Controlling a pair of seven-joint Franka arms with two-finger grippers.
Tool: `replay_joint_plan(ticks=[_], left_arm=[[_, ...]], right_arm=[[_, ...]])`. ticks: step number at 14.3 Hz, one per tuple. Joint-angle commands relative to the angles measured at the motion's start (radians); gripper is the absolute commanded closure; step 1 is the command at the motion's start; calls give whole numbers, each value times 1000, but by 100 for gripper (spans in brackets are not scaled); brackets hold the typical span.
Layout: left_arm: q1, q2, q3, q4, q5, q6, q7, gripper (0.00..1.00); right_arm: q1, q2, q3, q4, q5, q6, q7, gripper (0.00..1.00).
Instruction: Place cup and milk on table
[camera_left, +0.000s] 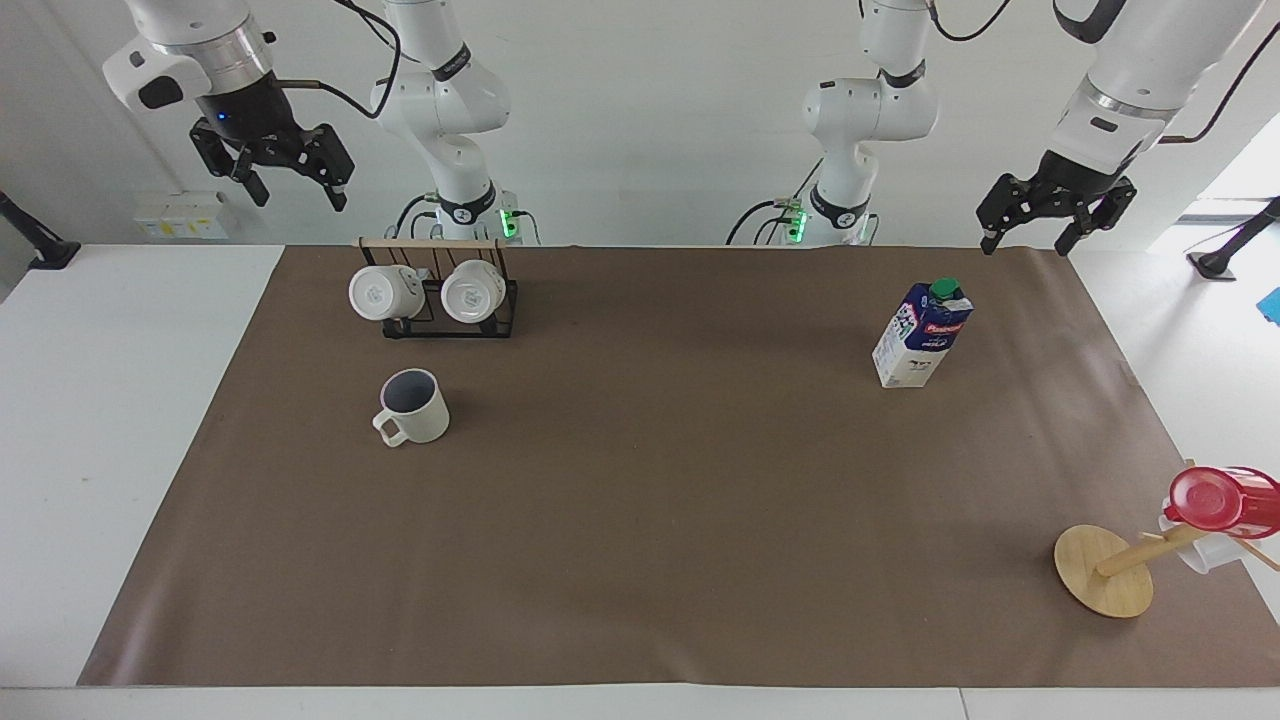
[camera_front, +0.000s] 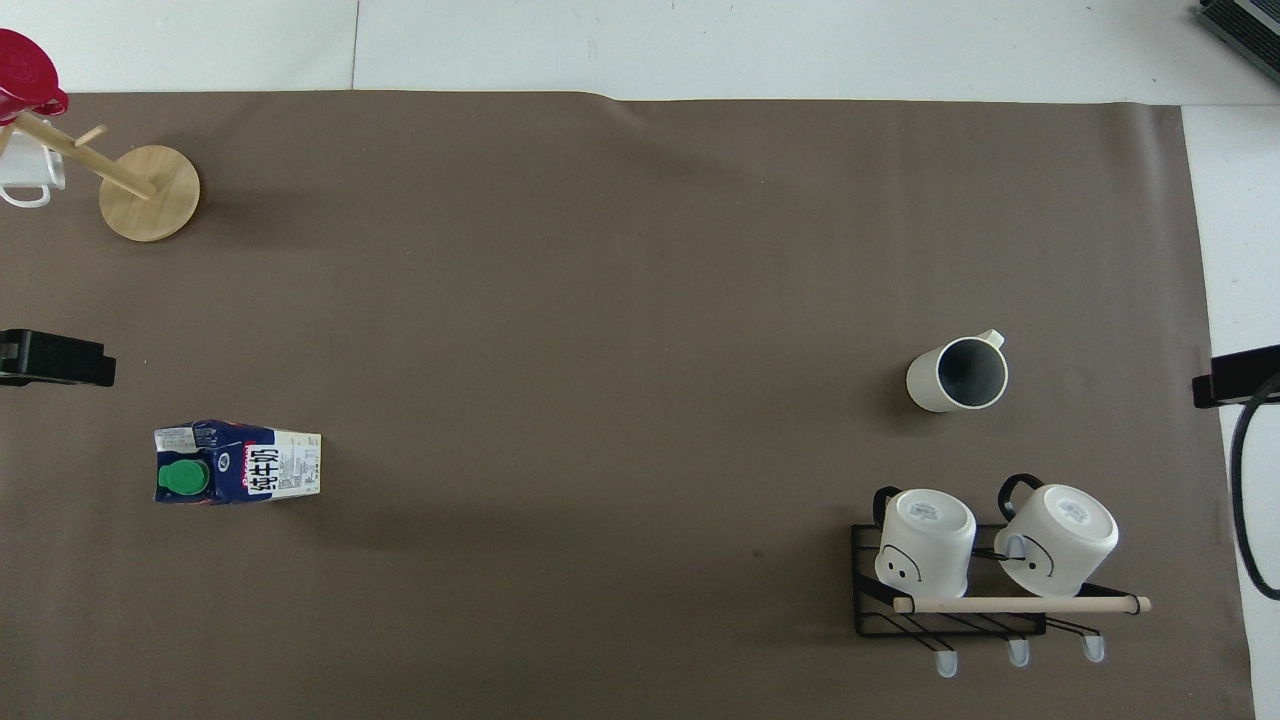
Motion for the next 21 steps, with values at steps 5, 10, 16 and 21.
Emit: replay_joint_plan(ticks=[5,10,16,21], left_arm=[[10,7,-5,19,-10,-21,2,0],[10,7,-5,19,-10,-21,2,0],[10,7,-5,19,-10,-21,2,0],[10,7,-5,19,-10,-21,2,0]], right_arm=[[-3,-18,12,-12,6,16,23,0],[-1,-16,12,-50,6,74,25,0],[2,-15,12,-67,6,94,18,0],[2,-18,11,-61,4,36,8,0]])
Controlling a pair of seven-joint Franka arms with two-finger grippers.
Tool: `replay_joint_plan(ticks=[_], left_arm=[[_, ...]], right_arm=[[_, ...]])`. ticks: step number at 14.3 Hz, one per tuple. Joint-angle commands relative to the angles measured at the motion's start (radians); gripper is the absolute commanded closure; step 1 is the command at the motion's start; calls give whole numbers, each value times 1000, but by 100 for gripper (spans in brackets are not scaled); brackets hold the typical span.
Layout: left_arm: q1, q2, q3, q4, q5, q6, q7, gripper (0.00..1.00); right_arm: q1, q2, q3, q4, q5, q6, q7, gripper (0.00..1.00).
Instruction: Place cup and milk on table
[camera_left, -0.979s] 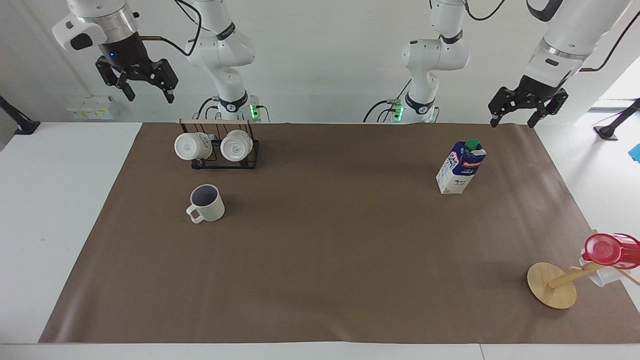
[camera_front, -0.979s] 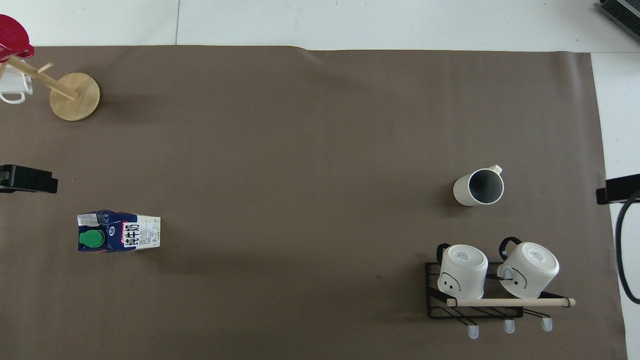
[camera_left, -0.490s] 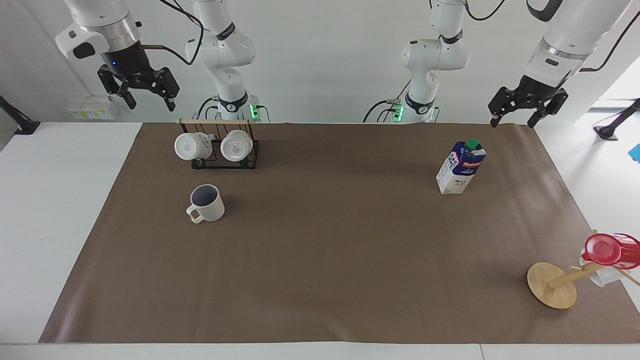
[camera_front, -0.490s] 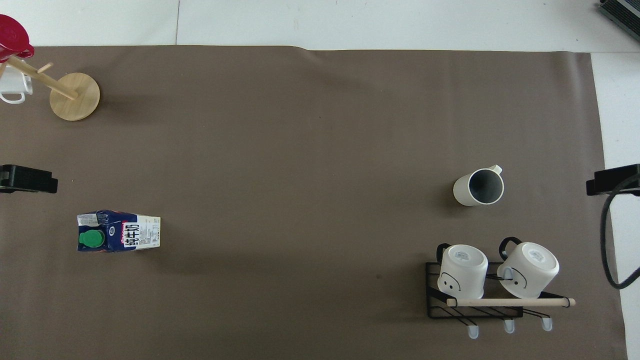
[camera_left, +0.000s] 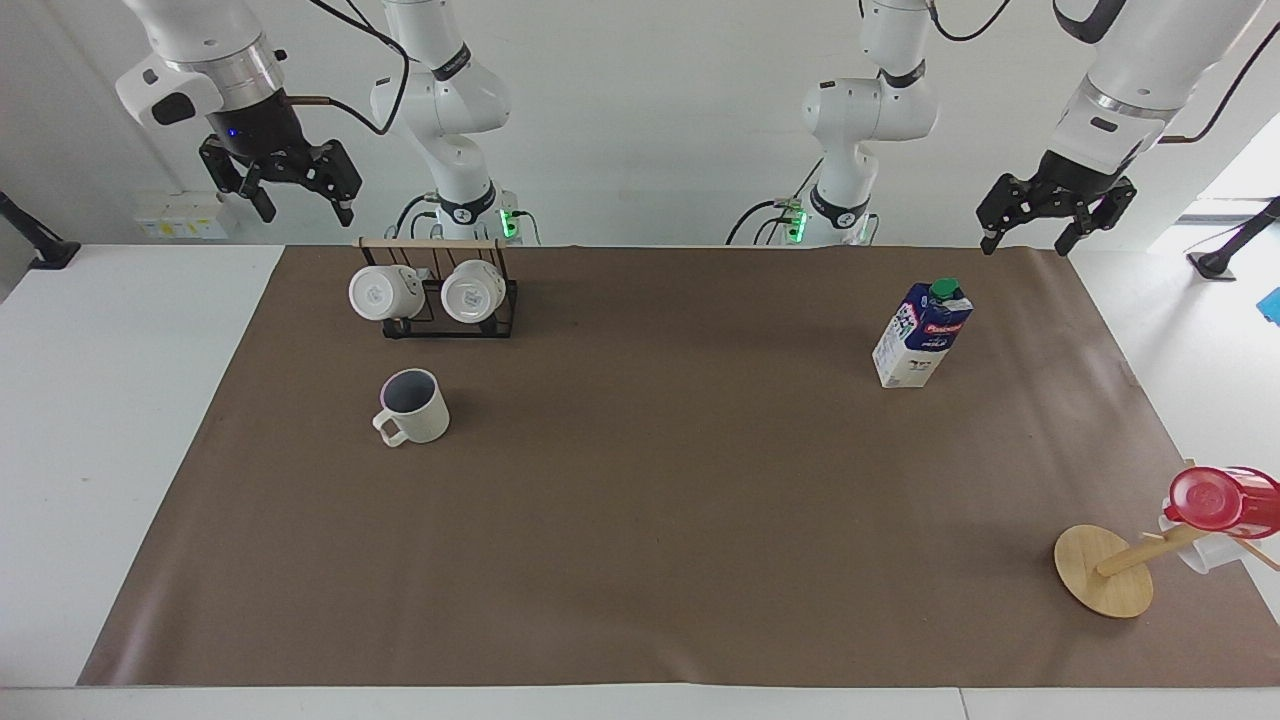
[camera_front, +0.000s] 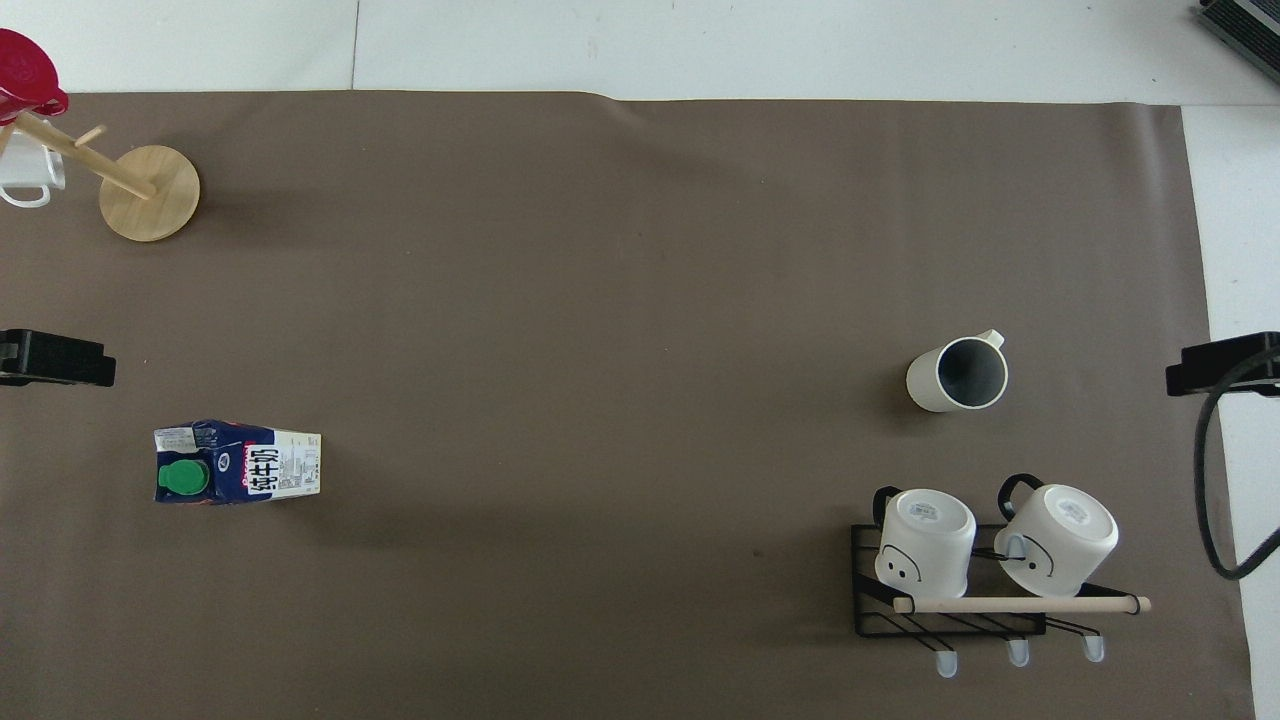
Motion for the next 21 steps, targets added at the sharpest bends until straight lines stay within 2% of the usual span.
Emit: replay_joint_plan(ticks=[1,11,17,21], left_arm=[[10,7,-5,19,-10,-21,2,0],[10,7,-5,19,-10,-21,2,0],[10,7,-5,19,-10,-21,2,0],[10,7,-5,19,-10,-21,2,0]], right_arm=[[-2,-16,1,-10,4,-44,8,0],[-2,-45,3,-13,4,-85,9,0],[19,-42,6,-48,6,-1,9,0],[41,-13,6,-76,6,77,20,0]])
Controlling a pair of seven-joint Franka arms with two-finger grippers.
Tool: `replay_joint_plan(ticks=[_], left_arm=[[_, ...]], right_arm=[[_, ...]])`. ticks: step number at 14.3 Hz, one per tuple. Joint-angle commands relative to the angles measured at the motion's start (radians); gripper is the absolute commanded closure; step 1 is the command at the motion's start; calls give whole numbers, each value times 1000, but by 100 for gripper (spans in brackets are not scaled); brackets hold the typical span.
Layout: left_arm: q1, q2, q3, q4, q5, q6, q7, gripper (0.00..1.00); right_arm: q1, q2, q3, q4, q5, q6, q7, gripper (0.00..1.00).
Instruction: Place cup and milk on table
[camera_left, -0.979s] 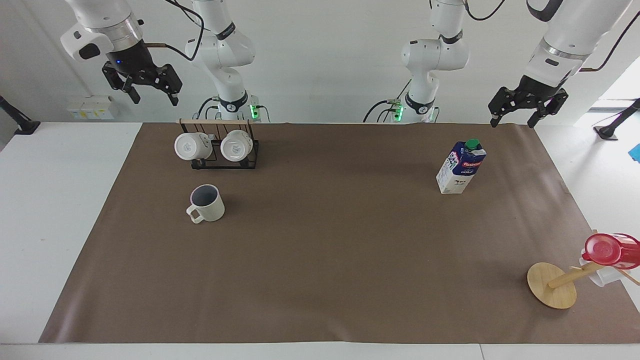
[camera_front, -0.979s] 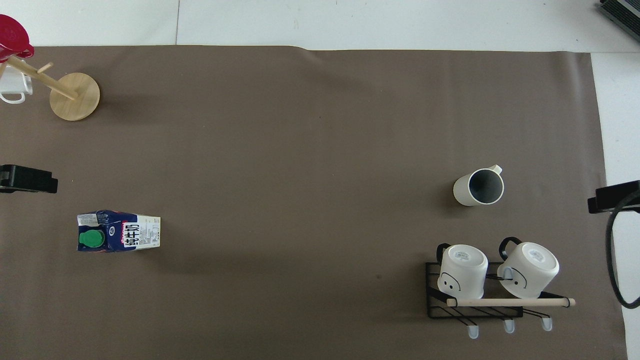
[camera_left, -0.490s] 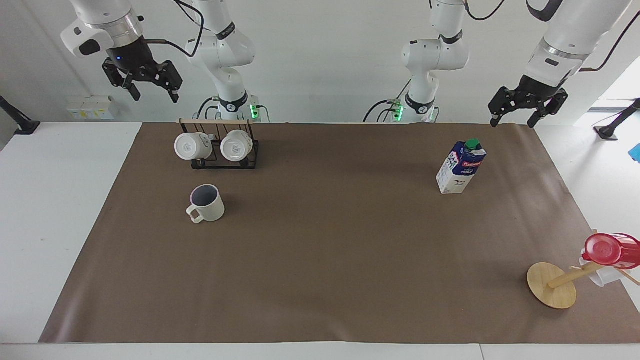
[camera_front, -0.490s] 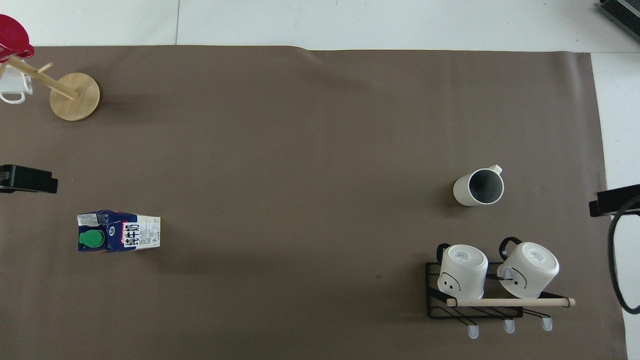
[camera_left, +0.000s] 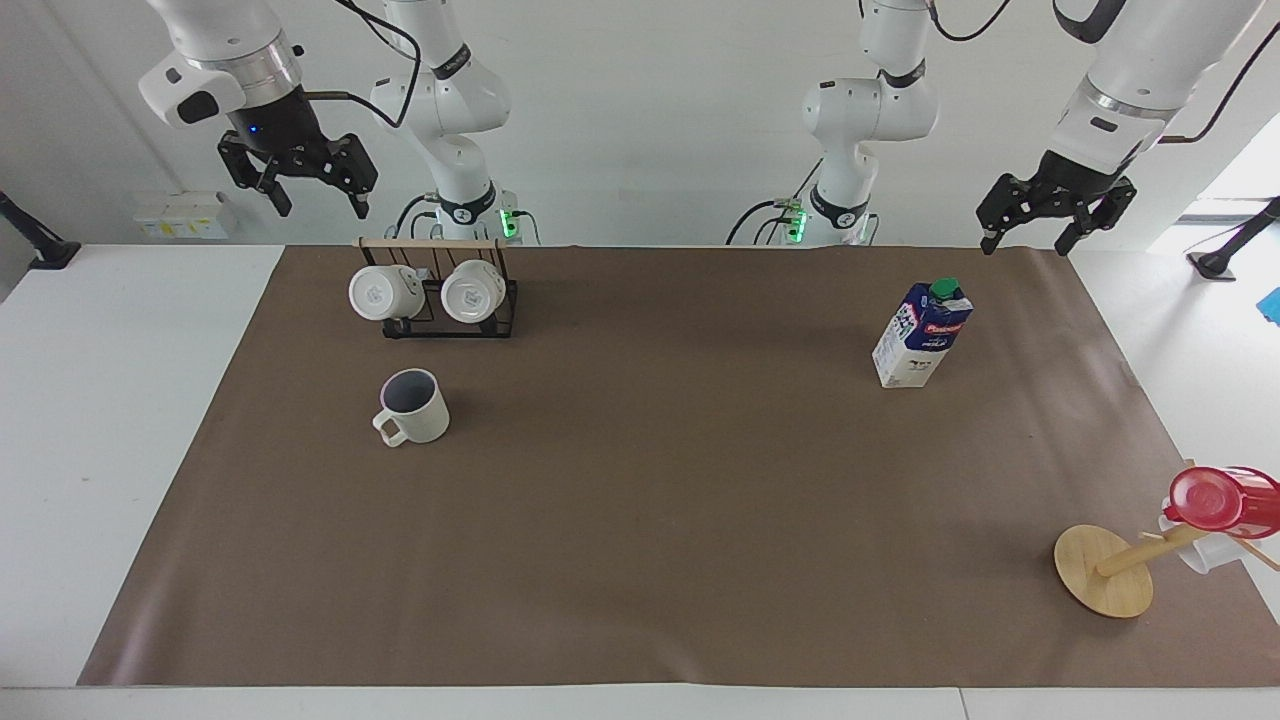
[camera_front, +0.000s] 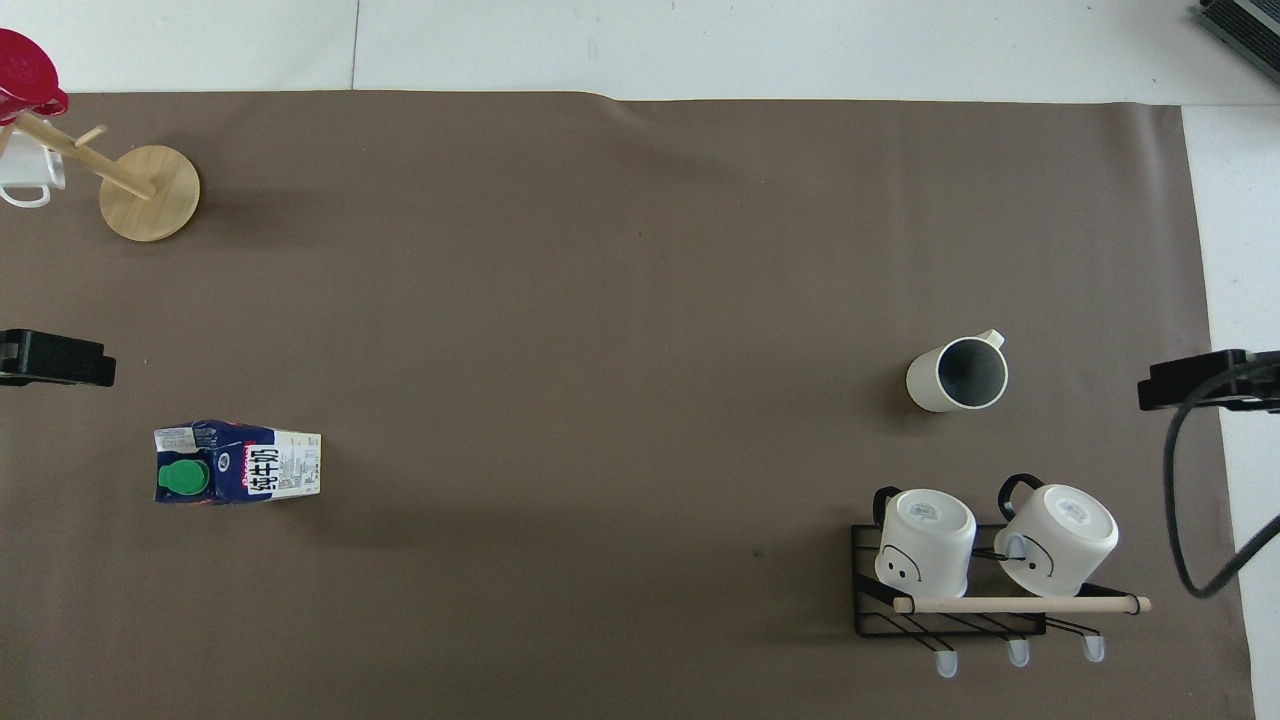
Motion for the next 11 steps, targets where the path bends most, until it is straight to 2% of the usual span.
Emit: replay_joint_plan(ticks=[1,4,8,11], left_arm=[[10,7,-5,19,-10,-21,2,0],[10,7,-5,19,-10,-21,2,0],[10,7,-5,19,-10,-21,2,0],[10,7,-5,19,-10,-21,2,0]], right_arm=[[7,3,2,-55,5,98,20,0],[5,14,2,-103,5,182,21,0],[15,71,2,-106,8,255,12,0],[42,97,2,-156,16,306,20,0]])
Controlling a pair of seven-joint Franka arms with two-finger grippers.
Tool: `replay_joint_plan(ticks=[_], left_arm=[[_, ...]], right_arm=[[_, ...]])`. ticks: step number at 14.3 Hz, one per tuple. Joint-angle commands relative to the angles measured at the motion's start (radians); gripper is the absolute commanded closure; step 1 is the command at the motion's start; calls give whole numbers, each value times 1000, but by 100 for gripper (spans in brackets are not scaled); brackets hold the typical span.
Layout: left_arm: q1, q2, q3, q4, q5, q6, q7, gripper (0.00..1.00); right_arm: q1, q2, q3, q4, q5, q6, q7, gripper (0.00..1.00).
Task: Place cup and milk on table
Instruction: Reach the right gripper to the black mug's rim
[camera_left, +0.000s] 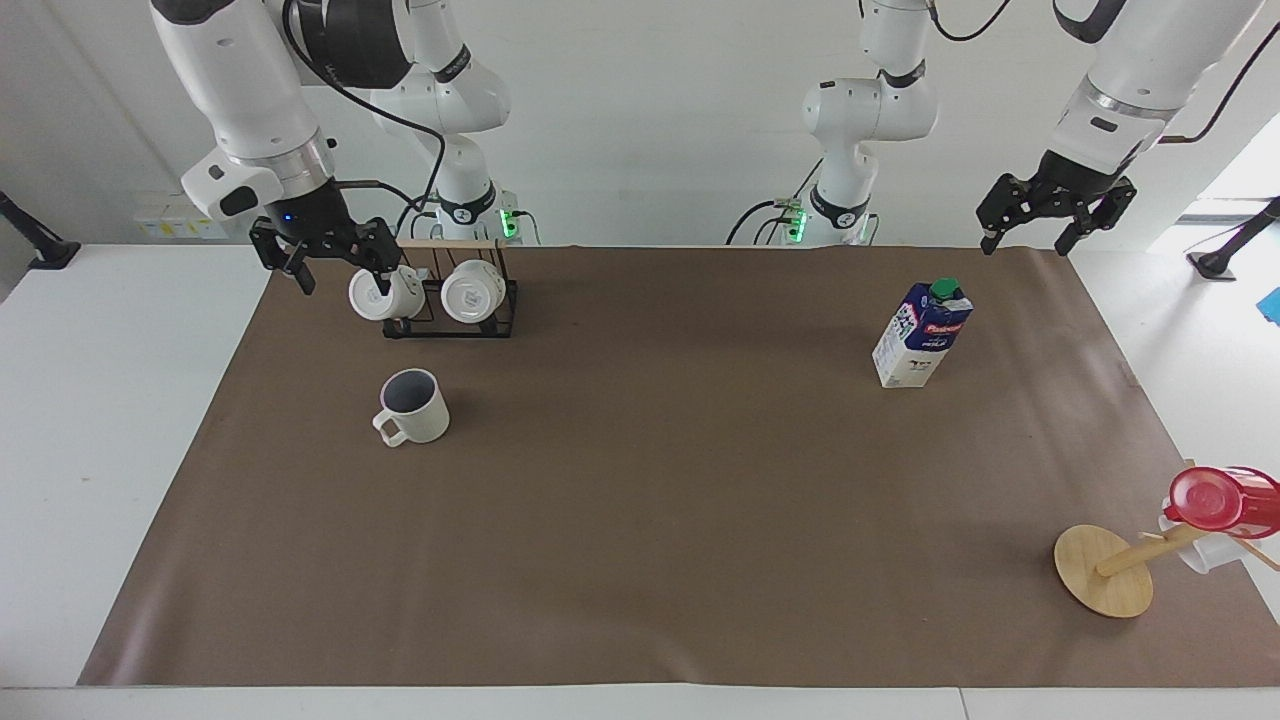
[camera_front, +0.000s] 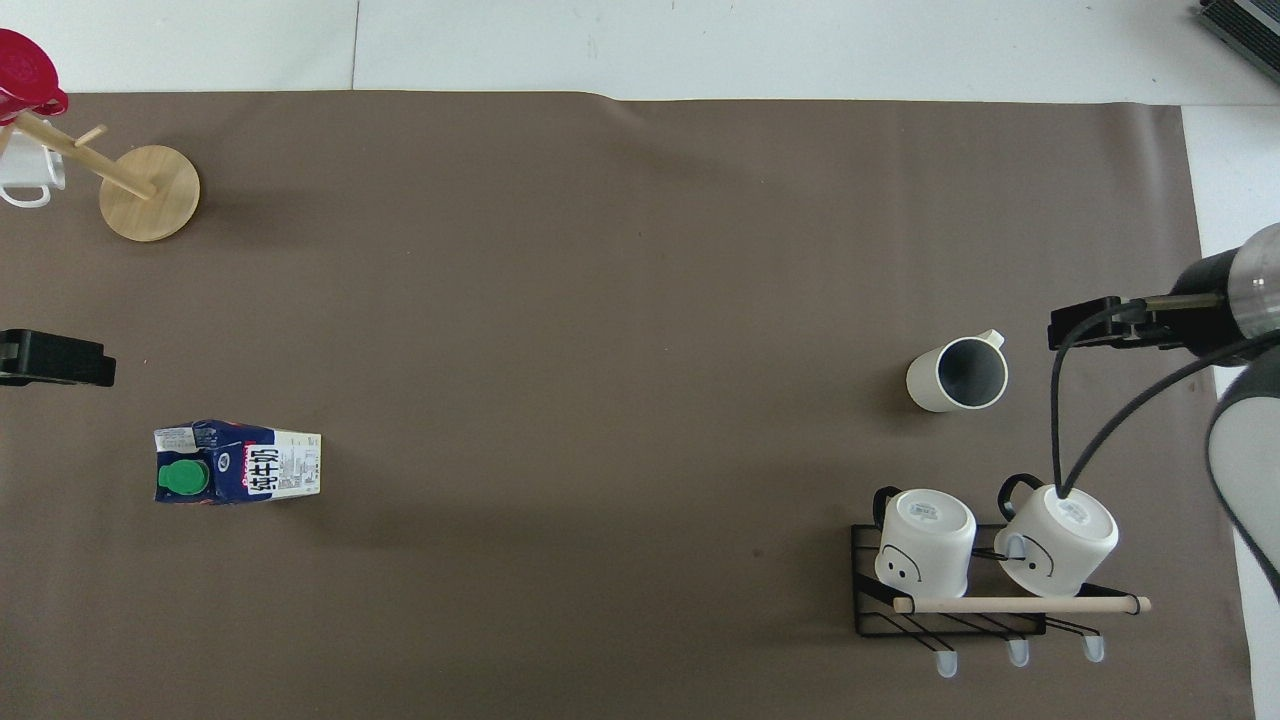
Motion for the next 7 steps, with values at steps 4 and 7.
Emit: replay_joint_plan(ticks=[4,7], left_arm=[[10,7,-5,19,-10,-21,2,0],[10,7,-5,19,-10,-21,2,0]], right_arm=[[36,37,1,-150,13,175,22,0],[48,35,1,-198,13,198,22,0]])
